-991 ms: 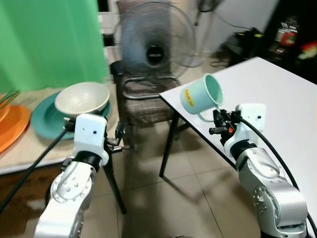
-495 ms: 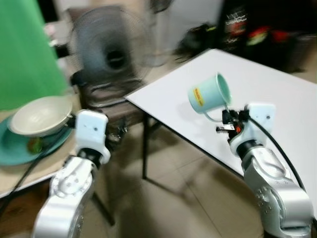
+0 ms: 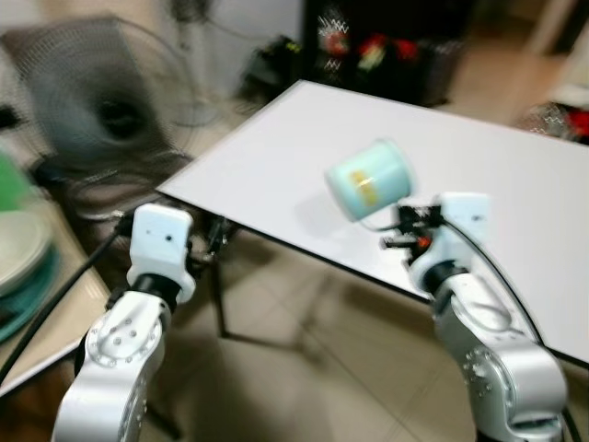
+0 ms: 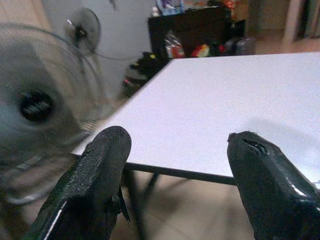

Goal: Setting the table

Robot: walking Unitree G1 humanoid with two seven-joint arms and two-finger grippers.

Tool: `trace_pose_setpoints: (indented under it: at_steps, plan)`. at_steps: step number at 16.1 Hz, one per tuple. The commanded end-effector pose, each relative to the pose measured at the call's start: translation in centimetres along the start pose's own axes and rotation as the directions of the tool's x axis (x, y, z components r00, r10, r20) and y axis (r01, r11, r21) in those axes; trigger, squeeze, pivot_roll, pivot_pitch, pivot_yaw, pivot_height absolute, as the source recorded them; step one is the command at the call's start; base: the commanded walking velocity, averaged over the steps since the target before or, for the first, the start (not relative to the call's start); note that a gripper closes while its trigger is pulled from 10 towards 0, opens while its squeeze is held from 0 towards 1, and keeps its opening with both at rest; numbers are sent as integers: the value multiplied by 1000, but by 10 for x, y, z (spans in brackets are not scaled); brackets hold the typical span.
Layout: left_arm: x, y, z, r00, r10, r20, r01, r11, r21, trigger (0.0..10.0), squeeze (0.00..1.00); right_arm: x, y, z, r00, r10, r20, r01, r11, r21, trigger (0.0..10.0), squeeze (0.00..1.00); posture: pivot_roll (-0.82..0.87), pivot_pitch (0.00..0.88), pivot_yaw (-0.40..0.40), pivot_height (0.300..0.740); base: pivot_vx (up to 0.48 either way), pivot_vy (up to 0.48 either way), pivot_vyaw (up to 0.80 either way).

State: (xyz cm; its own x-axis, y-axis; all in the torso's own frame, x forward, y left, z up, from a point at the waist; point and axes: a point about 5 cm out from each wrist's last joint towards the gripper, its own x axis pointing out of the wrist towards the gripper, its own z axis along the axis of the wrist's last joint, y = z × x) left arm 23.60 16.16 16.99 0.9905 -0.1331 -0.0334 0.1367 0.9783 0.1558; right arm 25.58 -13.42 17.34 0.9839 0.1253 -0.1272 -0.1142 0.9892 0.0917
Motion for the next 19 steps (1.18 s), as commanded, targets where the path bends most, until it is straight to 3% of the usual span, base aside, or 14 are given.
trace_pose_setpoints:
  at_steps: [1,4,6,8,9,10,12,13,19]
  plan:
    - [2,-6,-2,999,-34,-16,33,999,-28,10000,0,0,-8,3,999,-36,10,36,999,-11,10000,0,-118,0,-4,740,0,480,-800]
    - [4,-7,2,999,-32,13,32,999,37,10000,0,3,-9,5,999,-43,16,43,999,-13,10000,0,-117,0,0,740,0,0,-800]
    - [6,-7,1,999,-43,-9,43,999,-5,10000,0,4,-10,6,999,-44,17,45,999,-14,10000,0,-114,0,1,740,0,-240,-800]
    - [7,-4,-1,999,-32,-29,31,999,-36,10000,0,5,-9,5,999,-45,17,45,999,-13,10000,0,-114,0,4,740,0,480,-800]
    - [7,-4,0,999,-31,-21,31,999,-23,10000,0,5,-9,5,999,-45,18,45,999,-13,10000,0,-114,0,6,740,0,480,-800]
    - [8,-3,4,1000,-27,-4,28,997,74,10000,0,6,-9,5,999,-46,18,47,999,-12,10000,0,-112,0,6,740,0,-480,-800]
    - [8,-1,3,1000,4,-4,-4,1000,16,10000,0,6,-10,4,999,-49,18,49,999,-12,10000,0,-109,0,7,740,0,-480,-800]
    - [7,3,4,999,41,-6,-41,998,-51,10000,0,7,-10,4,999,-50,17,50,999,-17,10000,0,-110,0,7,740,0,0,-800]
    - [1,4,2,999,44,1,-44,998,-45,10000,0,18,-10,14,998,15,66,-10,998,-67,10000,0,-100,0,-4,740,40,0,-133]
